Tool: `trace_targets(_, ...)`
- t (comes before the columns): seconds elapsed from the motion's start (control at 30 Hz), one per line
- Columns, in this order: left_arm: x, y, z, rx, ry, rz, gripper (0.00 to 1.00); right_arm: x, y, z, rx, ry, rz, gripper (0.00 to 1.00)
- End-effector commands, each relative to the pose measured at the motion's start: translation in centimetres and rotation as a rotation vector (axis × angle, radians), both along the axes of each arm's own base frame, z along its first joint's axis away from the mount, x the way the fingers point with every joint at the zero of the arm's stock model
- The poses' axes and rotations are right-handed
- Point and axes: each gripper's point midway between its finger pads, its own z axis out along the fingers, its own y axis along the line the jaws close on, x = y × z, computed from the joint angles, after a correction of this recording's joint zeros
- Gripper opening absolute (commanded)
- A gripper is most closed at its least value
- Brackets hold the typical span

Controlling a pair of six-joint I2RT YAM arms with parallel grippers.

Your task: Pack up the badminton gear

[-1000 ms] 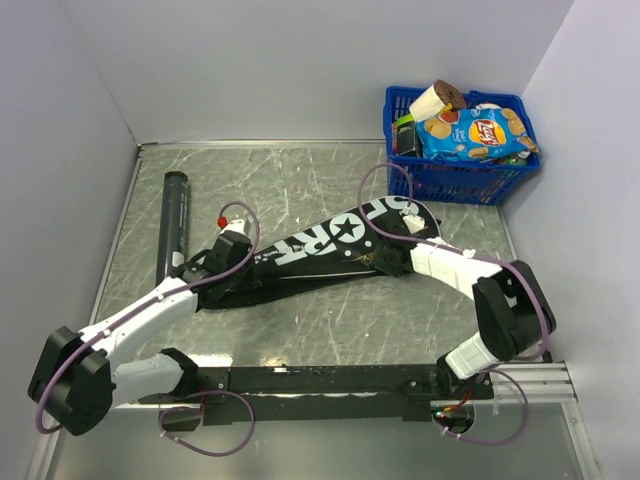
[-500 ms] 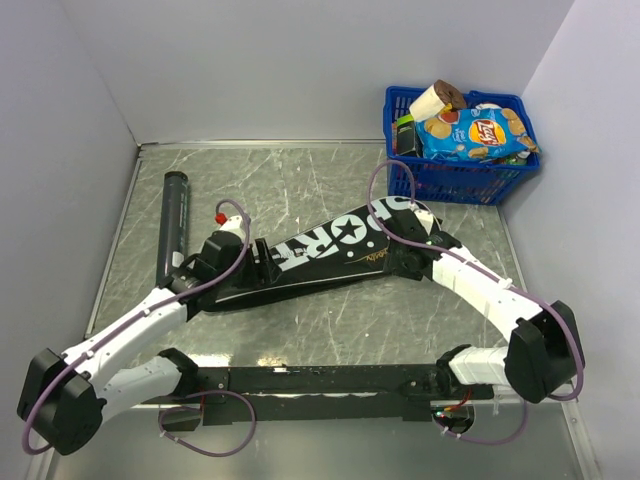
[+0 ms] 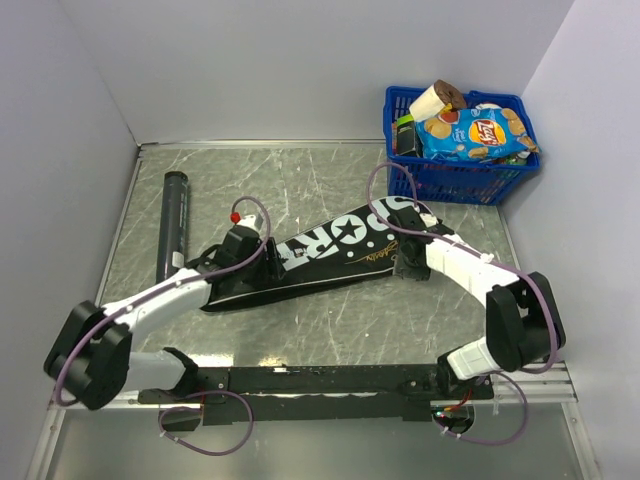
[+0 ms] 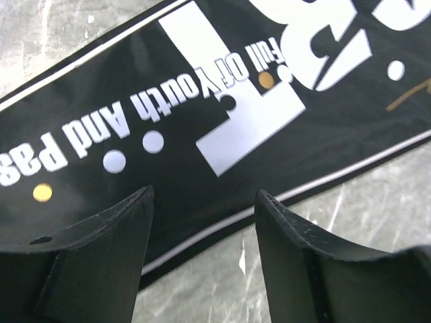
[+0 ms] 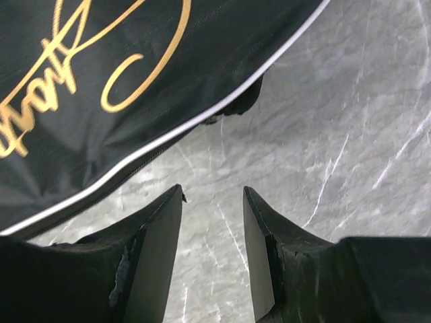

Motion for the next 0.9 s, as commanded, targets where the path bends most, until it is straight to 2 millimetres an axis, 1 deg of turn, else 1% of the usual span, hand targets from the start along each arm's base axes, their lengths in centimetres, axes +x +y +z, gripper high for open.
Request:
trace_targets(0.0,2.5,-1.0,1.0,-0.027,-0.051,0.042,0.63,1.1,-0.7,-0.9,0.016,-0.007,-0.01,0.48)
trace_targets(0.03,2.6,-0.9,0.6,-0.019,-0.043,0.046,0.63,1.1,-0.7,-1.2,0.024,0.003,-0.014,0.48)
trace_targets(0.1,2.6,-0.6,-0.2,-0.002,-0.031,0.056,0.62,1.4,-0.9,-1.2,0.03,0.005,-0.026,0.47)
trace_targets(0.2,2.6,0.0,-0.8,0.018,-0.024,0.077,0.61,1.8,-1.1,-1.2,0.032,0.003,-0.038,0.47)
trace_targets(0.4,2.4,0.6,-1.7,0.022,-0.013,0.094,0.6,2.3,-0.7,-2.3,0.057,0.053,-0.037,0.47)
trace_targets(0.43,2.4,0.5,-1.7,0.021,-0.012,0.093,0.6,2.2,-0.7,-2.7,0.059,0.065,-0.036,0.47)
trace_targets(0.6,2.3,0.8,-1.9,0.027,-0.01,0.098,0.59,2.8,-0.4,-3.5,0.087,0.081,-0.031,0.47)
trace_targets(0.73,2.4,1.0,-1.8,0.031,-0.015,0.102,0.59,3.2,-0.8,-4.2,0.098,0.093,-0.055,0.46)
trace_targets(0.87,2.4,1.0,-2.0,0.033,-0.01,0.101,0.59,3.9,-1.2,-4.1,0.114,0.088,-0.07,0.43)
